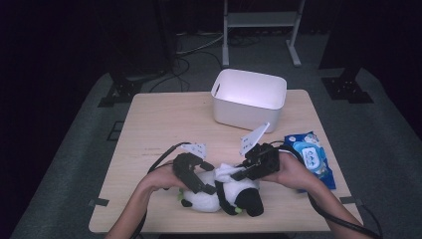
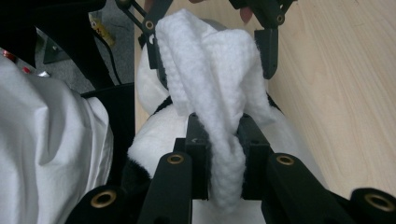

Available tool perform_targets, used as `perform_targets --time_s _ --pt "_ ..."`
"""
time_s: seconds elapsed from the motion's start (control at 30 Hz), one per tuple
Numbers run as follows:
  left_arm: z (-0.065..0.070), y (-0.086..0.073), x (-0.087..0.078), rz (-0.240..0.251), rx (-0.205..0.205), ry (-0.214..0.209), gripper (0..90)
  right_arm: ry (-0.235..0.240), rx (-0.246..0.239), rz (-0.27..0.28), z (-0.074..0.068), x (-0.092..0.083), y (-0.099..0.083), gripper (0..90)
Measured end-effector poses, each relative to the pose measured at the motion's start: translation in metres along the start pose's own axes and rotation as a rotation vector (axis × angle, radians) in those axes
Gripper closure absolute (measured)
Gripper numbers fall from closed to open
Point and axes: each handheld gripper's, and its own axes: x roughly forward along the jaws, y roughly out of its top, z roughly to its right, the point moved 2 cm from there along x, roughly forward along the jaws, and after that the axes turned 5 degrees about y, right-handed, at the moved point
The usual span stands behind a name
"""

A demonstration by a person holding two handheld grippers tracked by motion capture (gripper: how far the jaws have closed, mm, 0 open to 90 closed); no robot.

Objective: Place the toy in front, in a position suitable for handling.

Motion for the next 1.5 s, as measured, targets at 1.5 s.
perform_targets --time_s 1.5 --pt "-0.011 0.019 0.001 0.065 0.137 0.123 28.2 -0.078 0.079 0.022 0.029 -0.007 -0.011 76.4"
